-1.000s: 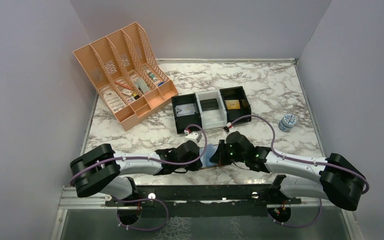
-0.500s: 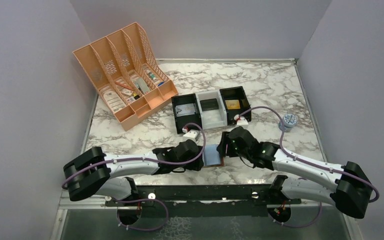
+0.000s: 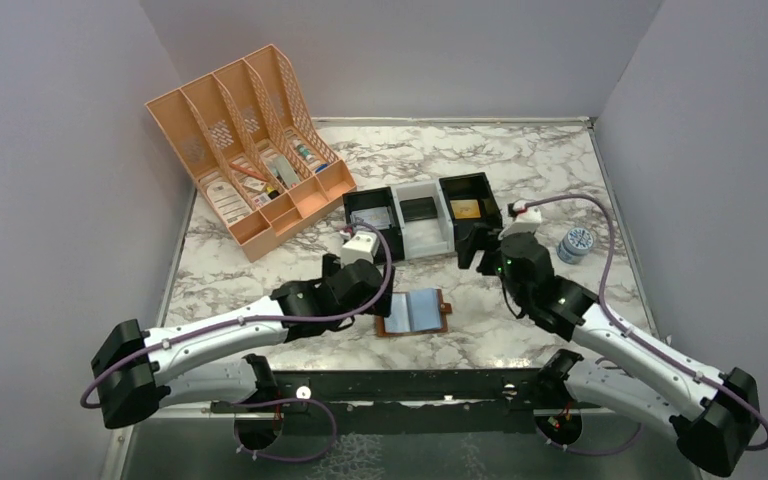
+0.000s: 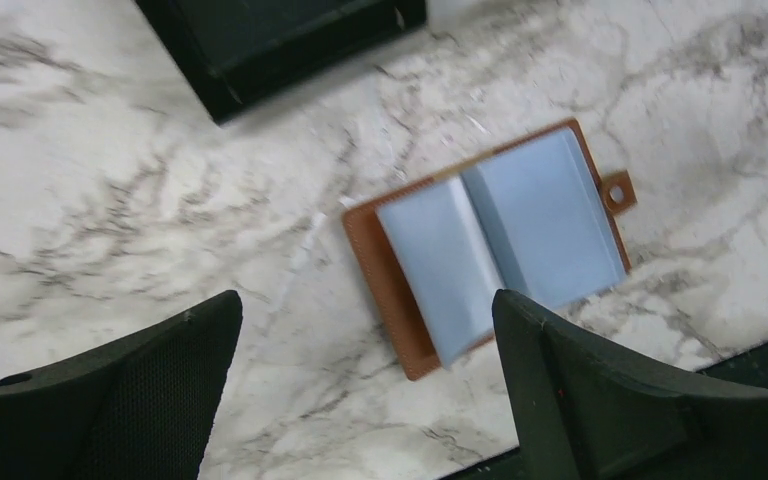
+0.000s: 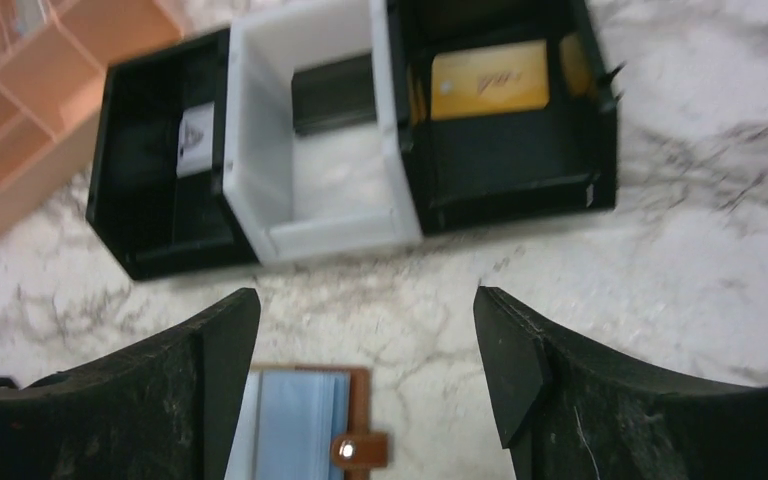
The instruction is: Take the credit cards out of the card holder
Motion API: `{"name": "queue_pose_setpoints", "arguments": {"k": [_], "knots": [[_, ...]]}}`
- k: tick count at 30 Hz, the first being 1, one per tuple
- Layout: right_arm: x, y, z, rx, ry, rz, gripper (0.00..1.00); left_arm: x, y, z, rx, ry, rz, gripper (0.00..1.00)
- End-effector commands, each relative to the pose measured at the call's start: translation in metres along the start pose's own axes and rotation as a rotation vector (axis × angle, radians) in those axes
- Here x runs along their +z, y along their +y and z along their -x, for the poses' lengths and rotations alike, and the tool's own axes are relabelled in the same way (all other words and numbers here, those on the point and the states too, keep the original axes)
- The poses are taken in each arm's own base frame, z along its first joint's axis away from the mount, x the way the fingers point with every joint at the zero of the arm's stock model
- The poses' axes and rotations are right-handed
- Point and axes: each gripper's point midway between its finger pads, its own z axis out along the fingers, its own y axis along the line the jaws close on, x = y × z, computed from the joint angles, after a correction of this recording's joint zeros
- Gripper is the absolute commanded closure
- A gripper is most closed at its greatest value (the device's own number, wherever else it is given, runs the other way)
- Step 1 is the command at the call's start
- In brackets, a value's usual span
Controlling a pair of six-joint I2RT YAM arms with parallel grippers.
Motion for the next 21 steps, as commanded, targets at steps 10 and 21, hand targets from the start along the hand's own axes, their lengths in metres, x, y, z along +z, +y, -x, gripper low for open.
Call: {"name": "queue_pose_setpoints", "arguments": {"k": [10, 21], "knots": [[0.03, -0.017, 0.082, -0.027, -0.137, 0.131, 0.19, -0.069, 0.134, 0.121, -0.076, -0.241, 0.392, 0.01], [-0.013, 0.027, 0.164, -0.198, -0.244, 0.282, 0.07, -0.07, 0.193, 0.14, -0.09, -0.198, 0.537, 0.01]]}}
